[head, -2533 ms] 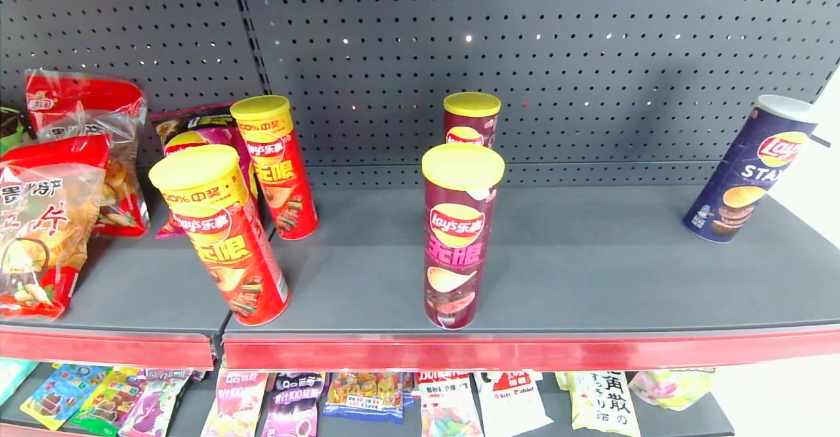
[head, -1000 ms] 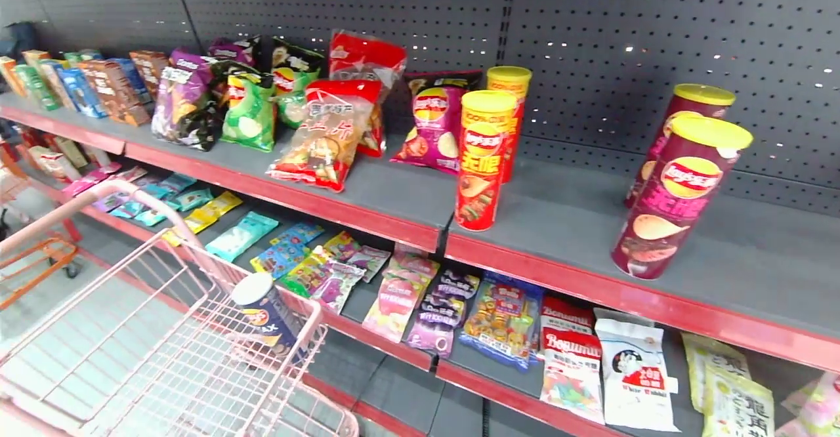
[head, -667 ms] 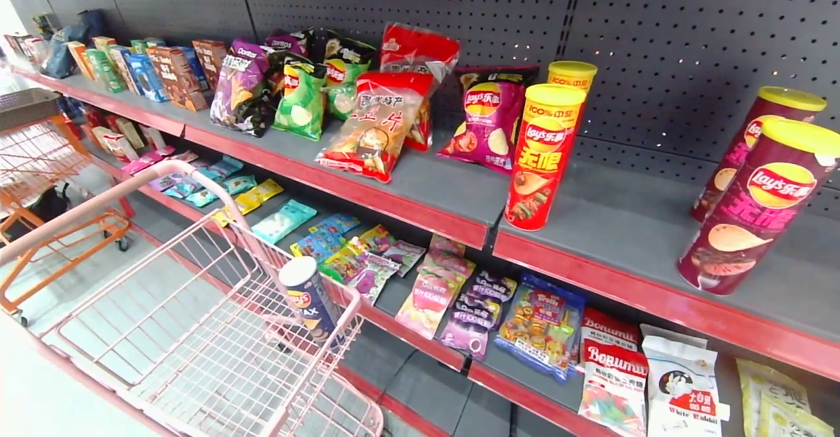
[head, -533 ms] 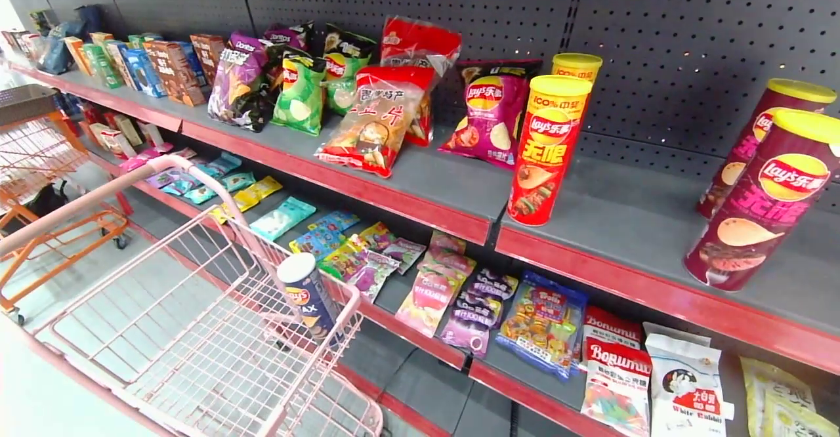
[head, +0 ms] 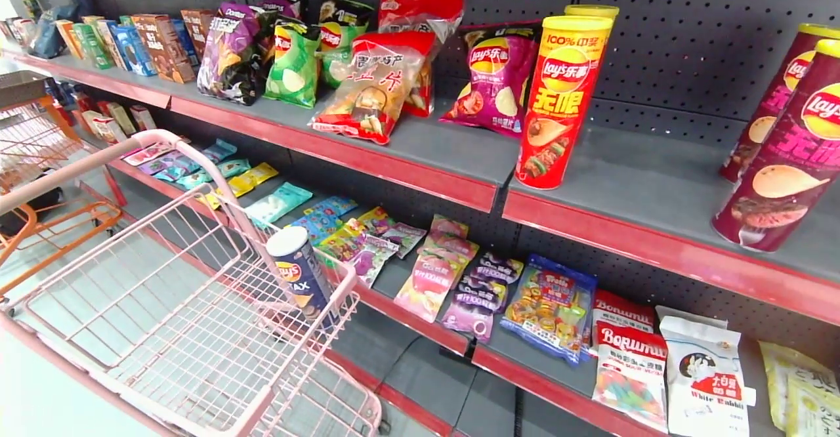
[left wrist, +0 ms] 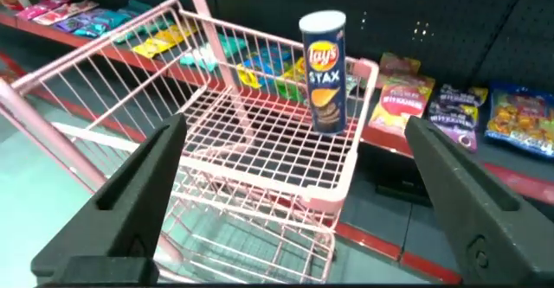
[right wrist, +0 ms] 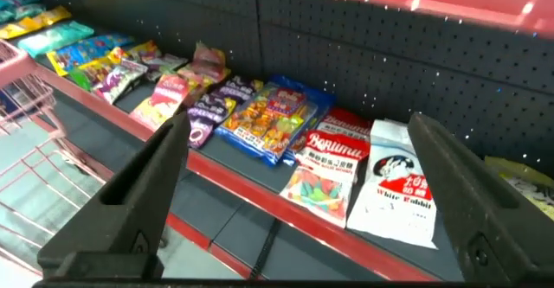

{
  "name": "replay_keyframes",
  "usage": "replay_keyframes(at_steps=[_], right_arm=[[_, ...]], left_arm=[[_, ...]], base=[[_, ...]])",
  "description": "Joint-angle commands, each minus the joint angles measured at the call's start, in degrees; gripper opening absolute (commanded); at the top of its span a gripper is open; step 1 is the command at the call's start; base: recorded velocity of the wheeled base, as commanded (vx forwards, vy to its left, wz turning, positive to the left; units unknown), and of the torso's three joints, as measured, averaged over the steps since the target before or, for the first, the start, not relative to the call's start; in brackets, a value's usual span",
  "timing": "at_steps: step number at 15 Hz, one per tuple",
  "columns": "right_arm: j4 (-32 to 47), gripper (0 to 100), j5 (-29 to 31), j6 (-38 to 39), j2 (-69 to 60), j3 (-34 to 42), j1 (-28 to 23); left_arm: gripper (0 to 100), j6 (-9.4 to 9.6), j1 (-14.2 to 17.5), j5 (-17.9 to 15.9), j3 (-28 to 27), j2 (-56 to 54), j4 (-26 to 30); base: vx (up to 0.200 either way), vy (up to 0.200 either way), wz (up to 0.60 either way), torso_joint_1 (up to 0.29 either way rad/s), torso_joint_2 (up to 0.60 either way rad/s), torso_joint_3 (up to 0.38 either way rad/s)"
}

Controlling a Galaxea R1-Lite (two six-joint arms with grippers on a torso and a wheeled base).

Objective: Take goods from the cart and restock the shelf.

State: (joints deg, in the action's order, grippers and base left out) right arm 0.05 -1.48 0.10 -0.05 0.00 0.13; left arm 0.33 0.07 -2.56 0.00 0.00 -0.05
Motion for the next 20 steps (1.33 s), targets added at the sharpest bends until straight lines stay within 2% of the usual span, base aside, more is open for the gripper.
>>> replay_keyframes(at_steps=[1, 5, 6, 7, 8, 9, 10, 11, 12, 14, 16, 20], right_arm=[[-0.05, 100, -0.02, -0.01, 0.05, 0.0, 0.04], [0.04, 100, -0.02, -0.01, 0.05, 0.0, 0.04], [-0.05, 100, -0.02, -0.01, 0.05, 0.0, 0.04], [0.04, 100, -0.02, -0.01, 0.05, 0.0, 0.04], [0.04, 100, -0.02, -0.1, 0.05, 0.0, 0.04], [-0.05, 100, -0.02, -0.01, 0.05, 0.0, 0.04], [-0.05, 100, -0.02, -0.1, 0.05, 0.0, 0.04], [-0.05, 100, -0.02, -0.01, 0.05, 0.0, 0.04], [-0.05, 100, 0.07, -0.1, 0.05, 0.0, 0.04], [-0.05, 100, 0.07, -0.1, 0.05, 0.0, 0.04], [0.04, 100, 0.07, -0.1, 0.05, 0.0, 0.04], [-0.05, 100, 0.07, -0.1, 0.05, 0.0, 0.04]], left_arm=[[100, 0.02, 0.01, 0.01, 0.0, 0.0, -0.04], [100, -0.42, 0.01, -0.69, -0.09, 0.0, -0.04], [100, -1.82, -0.42, -1.75, -2.46, 0.88, -0.48], [100, -5.16, -1.48, -1.92, -8.7, 6.68, -0.39], [100, -18.79, -1.57, 1.42, -25.14, 27.16, -0.92], [100, -23.18, -1.48, 3.09, -32.52, 35.95, -2.06], [100, -23.18, -1.13, 3.18, -37.62, 44.38, -4.35], [100, -20.54, -1.13, 3.09, -40.08, 52.56, -9.71], [100, -15.89, -1.22, 2.56, -38.5, 63.98, -21.13], [100, -13.6, -1.48, 0.45, -32.52, 76.38, -36.95], [100, -11.23, -1.39, -2.45, -29.44, 83.94, -43.98], [100, -10.96, -1.48, -2.8, -28.74, 94.83, -48.73]], base=[[0.0, 0.0, 0.0, -0.183, 0.53, 0.364], [0.0, 0.0, 0.0, -0.161, 0.53, 0.359], [0.0, 0.0, 0.0, -0.105, 0.36, 0.256], [0.0, 0.0, 0.0, -0.056, 0.2, 0.139], [0.0, 0.0, 0.0, -0.036, 0.12, 0.095], [0.0, 0.0, 0.0, -0.007, 0.06, 0.046], [0.0, 0.0, 0.0, 0.0, 0.0, 0.0], [0.0, 0.0, 0.0, 0.0, 0.0, 0.0], [0.0, 0.0, 0.0, 0.0, 0.0, 0.0], [0.0, 0.0, 0.0, 0.0, 0.0, 0.0], [0.0, 0.0, 0.0, 0.0, 0.0, 0.0], [0.0, 0.0, 0.0, 0.0, 0.0, 0.0]])
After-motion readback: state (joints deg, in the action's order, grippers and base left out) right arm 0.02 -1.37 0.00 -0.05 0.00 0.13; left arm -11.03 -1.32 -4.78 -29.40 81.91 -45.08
